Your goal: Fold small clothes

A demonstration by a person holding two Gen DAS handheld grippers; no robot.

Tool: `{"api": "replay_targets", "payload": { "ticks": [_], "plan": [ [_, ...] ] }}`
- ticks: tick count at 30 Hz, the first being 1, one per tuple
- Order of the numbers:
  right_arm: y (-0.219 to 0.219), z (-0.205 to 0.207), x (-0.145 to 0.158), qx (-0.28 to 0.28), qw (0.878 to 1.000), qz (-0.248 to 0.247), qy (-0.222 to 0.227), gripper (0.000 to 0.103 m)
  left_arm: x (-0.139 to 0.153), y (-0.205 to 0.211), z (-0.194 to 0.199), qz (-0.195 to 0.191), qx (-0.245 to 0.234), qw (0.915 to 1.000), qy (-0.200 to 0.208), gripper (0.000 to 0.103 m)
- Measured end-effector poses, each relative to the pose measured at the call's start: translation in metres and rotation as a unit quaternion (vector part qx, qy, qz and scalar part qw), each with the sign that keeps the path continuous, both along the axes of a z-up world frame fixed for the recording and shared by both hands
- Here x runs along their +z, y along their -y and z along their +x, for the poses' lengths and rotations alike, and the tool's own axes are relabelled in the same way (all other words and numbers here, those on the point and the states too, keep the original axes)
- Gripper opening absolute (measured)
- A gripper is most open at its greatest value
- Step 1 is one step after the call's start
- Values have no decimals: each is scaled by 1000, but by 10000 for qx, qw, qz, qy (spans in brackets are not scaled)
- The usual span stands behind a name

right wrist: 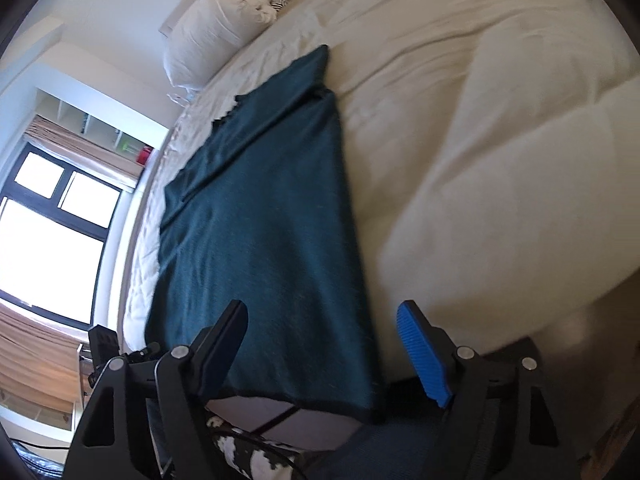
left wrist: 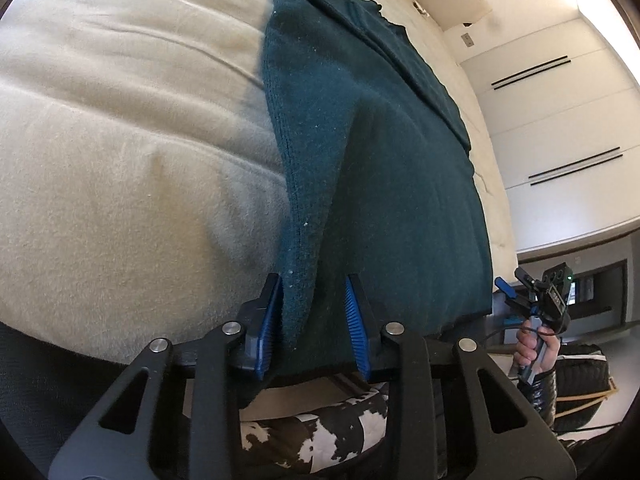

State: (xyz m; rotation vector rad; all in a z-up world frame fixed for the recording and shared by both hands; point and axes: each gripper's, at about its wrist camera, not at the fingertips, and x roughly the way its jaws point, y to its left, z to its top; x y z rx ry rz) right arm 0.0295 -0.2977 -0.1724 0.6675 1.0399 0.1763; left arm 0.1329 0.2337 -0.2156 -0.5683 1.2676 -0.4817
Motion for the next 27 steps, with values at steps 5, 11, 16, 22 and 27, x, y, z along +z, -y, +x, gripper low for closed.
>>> {"api": "replay_targets", "payload": {
  "ticks": [5, 11, 16, 22, 27],
  "plan": [
    [1, 0, -9, 177, 9992, -141, -342, 70, -2, 0, 1, -28, 90, 10000, -32, 30],
    [-17, 7, -27, 565, 9954, -179, -756, 60, 2, 7, -1, 67, -181, 9998, -30, 30],
    [-16, 6, -37, 590, 9932, -162, -992, 44, 0, 14, -1, 159, -321, 9993, -47, 21],
    [-14, 4, -43, 641, 9920, -80, -1082, 23, -1, 15, -4, 122, -310, 9994, -15, 11],
    [-22, 0, -40, 814, 9920, -34, -962, 9, 4, 17, -5, 86, -398, 9992, 44, 9]
  ]
}}
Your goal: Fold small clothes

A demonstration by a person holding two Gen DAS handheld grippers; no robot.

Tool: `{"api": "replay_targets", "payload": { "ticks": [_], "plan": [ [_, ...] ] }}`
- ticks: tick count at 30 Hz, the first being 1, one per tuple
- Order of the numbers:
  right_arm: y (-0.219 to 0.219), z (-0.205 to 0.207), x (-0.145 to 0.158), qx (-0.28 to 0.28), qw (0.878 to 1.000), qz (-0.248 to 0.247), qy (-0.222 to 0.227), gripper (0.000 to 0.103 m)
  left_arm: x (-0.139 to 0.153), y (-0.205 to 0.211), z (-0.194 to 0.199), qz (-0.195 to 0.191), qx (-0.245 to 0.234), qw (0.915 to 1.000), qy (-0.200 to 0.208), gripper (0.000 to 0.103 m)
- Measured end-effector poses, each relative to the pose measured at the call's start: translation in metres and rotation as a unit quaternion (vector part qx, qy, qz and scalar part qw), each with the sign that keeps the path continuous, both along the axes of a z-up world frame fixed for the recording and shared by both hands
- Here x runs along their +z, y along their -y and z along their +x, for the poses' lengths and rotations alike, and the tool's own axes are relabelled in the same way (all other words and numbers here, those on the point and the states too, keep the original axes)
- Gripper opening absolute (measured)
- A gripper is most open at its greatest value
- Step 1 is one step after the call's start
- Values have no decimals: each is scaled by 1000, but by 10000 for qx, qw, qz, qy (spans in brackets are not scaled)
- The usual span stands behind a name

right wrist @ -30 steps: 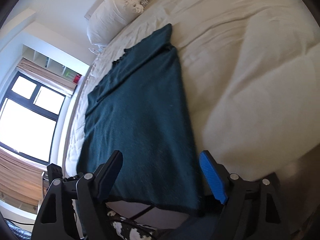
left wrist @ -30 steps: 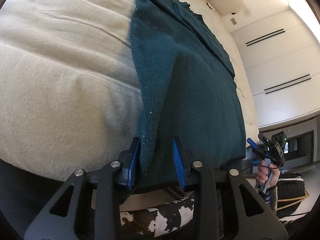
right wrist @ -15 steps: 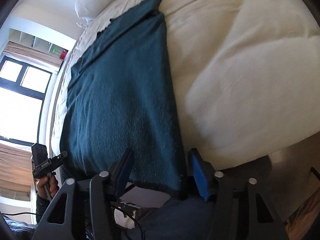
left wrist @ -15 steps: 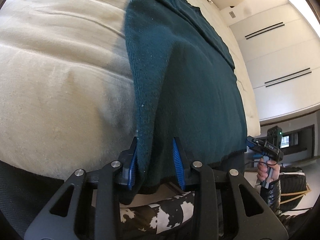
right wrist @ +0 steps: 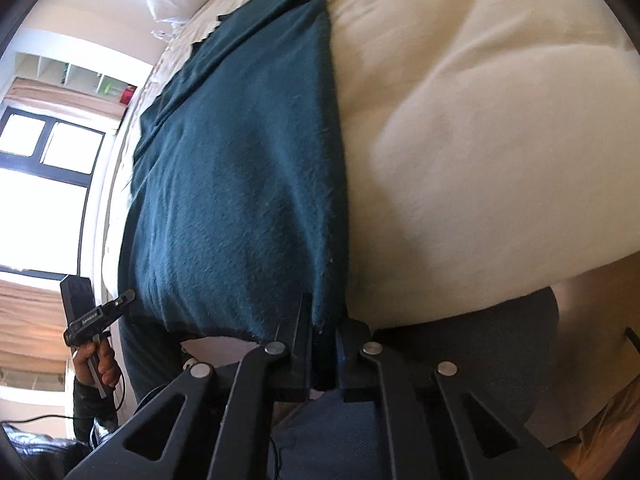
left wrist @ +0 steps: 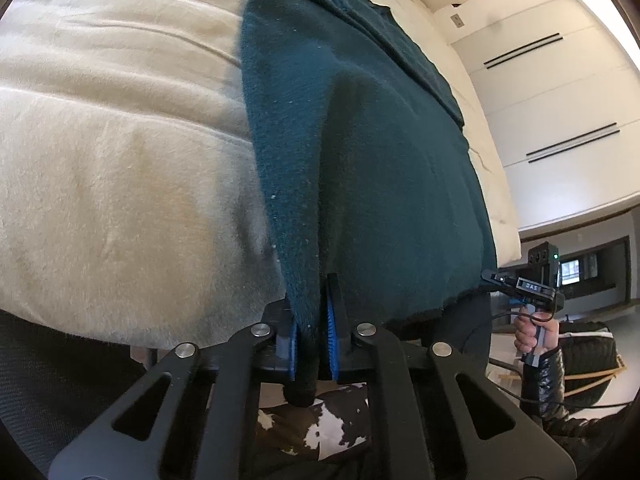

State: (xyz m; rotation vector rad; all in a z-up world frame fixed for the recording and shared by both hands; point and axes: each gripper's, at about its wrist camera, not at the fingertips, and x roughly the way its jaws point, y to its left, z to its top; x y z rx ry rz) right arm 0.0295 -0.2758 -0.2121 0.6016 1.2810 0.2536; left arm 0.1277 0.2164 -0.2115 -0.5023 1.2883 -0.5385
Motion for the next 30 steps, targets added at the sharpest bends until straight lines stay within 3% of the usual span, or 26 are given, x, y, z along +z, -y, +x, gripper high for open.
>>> {"api": "replay_targets", "payload": {
  "ticks": [4, 15, 20, 30],
  "plan": [
    [-1, -1, 6, 31, 9995, 181, 240, 9, 3, -2, 0, -106, -4, 9999, 20, 9],
    [12, -1, 33, -318, 9913, 781, 1012, 8, 20, -17, 1, -1024, 137, 9945, 179, 9],
    [6, 2, 26, -336, 9912, 829, 971, 8, 15, -18, -4, -1271, 158, 9916, 174, 9],
    [21, 3, 43, -722, 9786, 1312, 1414, 8, 29, -34, -3, -2017, 317, 9781, 393, 9]
  ]
}}
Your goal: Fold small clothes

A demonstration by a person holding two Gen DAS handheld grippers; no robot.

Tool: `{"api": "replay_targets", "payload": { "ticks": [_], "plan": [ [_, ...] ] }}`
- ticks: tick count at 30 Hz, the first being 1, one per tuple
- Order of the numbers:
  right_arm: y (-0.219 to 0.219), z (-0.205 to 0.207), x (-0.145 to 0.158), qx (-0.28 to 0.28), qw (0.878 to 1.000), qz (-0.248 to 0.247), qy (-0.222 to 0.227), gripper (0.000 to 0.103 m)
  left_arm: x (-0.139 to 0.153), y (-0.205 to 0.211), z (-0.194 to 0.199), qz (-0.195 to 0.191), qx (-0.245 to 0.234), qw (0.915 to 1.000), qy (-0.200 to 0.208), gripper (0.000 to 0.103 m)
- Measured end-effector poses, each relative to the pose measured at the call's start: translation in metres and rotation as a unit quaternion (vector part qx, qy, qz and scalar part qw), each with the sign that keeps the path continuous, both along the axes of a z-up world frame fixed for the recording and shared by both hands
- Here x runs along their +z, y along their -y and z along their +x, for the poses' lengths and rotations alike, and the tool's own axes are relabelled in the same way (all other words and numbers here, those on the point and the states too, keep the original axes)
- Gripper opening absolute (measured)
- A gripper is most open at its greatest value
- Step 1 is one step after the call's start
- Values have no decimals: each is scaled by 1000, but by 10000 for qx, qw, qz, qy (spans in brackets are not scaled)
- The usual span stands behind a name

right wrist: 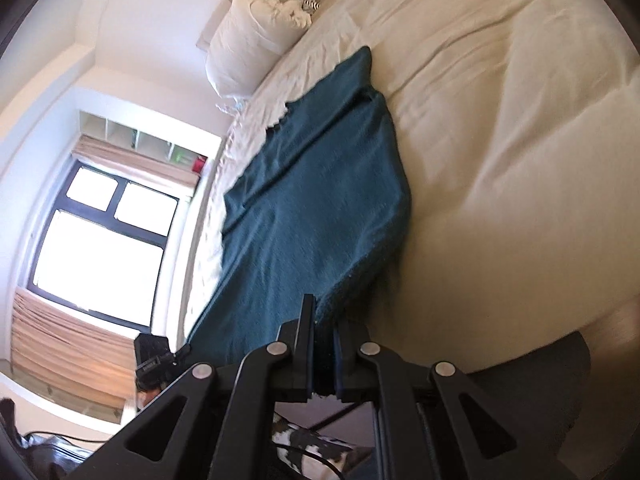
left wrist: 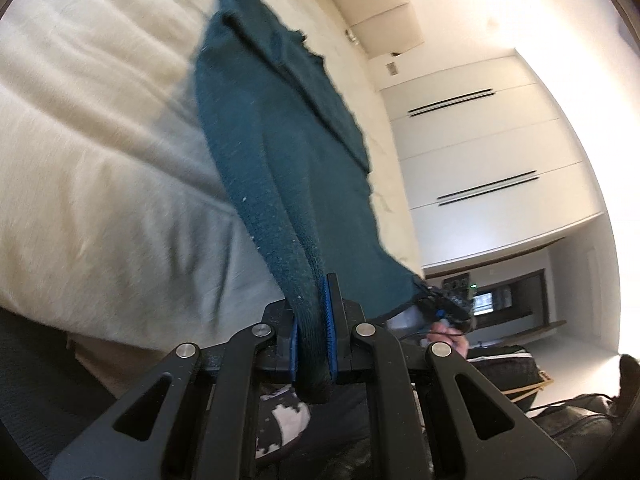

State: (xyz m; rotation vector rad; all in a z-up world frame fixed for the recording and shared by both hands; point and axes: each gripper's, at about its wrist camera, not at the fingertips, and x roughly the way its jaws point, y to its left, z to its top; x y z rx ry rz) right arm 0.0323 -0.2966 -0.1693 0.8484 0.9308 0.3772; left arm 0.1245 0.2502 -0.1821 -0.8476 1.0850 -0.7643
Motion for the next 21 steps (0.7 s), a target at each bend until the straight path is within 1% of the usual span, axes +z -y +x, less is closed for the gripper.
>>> {"api": "replay_targets", "payload": {
  "ticks": [4, 8, 11, 15, 18, 21],
  "plan": [
    [5, 4, 2, -141, 9995, 237, 119, 8, 8, -7, 3, -342, 83, 9993, 91, 9],
    [12, 5, 5, -331, 9974, 567, 300, 8, 12, -16, 6, -800, 224, 9965, 92, 9],
    [18, 4, 7, -463, 9961, 654, 376, 8, 8, -25, 8, -957, 350, 9948, 25, 9],
    [24, 2, 3, -623, 9950, 706, 328, 8, 1, -33, 6, -1013, 467, 9937, -112, 9],
    [21, 2, 1, -564, 9959, 656, 264, 8, 2, -29, 6, -832, 417, 9956, -142, 9],
    [19, 2, 3, -523, 9960, 654, 301, 8, 5, -22, 8, -635, 331, 9974, -105, 9]
  ]
}}
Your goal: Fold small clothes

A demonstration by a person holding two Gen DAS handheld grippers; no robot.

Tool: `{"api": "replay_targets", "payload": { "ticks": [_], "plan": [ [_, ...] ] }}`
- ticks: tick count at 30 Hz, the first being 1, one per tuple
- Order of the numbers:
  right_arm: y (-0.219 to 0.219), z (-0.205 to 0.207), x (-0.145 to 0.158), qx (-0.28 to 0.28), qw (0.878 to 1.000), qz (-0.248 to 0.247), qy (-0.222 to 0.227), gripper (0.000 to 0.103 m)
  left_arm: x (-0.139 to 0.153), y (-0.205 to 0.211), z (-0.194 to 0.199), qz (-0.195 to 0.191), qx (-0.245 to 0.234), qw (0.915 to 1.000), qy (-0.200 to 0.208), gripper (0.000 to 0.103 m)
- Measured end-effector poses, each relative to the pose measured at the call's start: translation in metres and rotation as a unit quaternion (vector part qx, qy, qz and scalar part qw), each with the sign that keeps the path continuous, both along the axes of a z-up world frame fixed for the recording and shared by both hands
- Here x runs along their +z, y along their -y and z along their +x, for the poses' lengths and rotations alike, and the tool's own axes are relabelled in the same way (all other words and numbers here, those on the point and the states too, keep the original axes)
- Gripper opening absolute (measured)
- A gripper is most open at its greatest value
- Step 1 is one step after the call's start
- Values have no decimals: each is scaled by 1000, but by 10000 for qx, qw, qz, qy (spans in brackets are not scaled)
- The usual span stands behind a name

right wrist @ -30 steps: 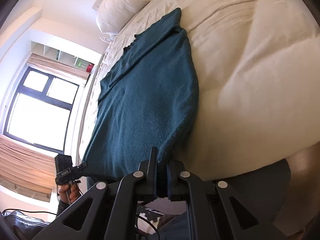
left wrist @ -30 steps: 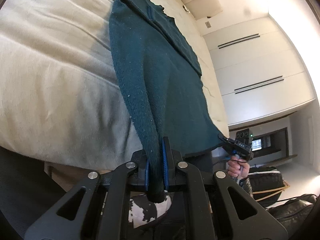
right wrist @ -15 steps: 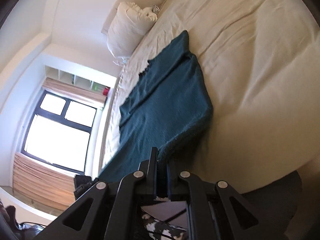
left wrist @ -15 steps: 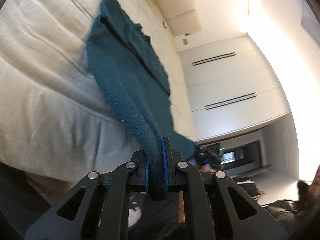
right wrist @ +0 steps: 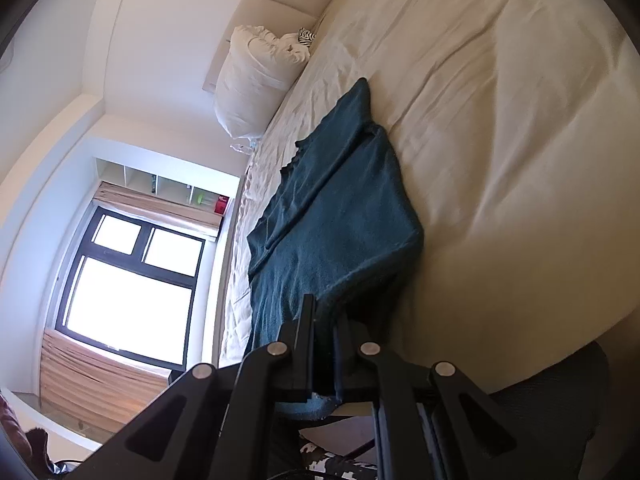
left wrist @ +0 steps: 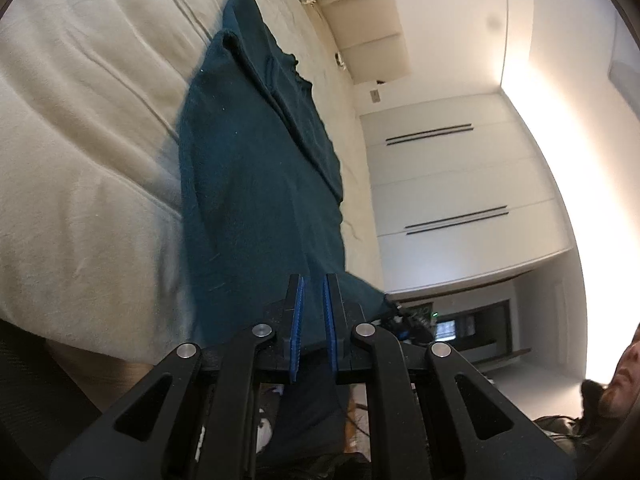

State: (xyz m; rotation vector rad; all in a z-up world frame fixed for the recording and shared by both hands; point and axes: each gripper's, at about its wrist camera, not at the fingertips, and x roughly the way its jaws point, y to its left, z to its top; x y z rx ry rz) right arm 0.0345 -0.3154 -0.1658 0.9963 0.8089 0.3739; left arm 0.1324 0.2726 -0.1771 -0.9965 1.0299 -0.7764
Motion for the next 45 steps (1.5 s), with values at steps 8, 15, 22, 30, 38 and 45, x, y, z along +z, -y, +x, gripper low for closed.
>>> {"api": "replay_targets", "payload": {
  "ticks": [8, 15, 22, 30, 38, 45],
  "plan": [
    [-1, -1, -3, 114, 9998, -147, -91, 8, -23, 4, -11, 2009, 176, 9788, -367, 12],
    [0, -4, -11, 148, 9995, -196, -213, 8, -11, 12, -27, 2647, -48, 9641, 212, 91],
    [0, -7, -15, 179, 9992, -217, -280, 8, -26, 50, -43, 2834, -606, 9567, 274, 75],
    [0, -9, -19, 211, 9989, -218, -349, 8, -42, 38, -20, 2258, -277, 9736, -179, 41],
    [0, -11, -18, 240, 9987, -246, -363, 9, -59, 17, -16, 1413, -137, 9888, -463, 43],
    [-3, -13, -17, 286, 9984, -295, -380, 9, -58, 27, -17, 1826, -459, 9806, -543, 4]
  ]
}}
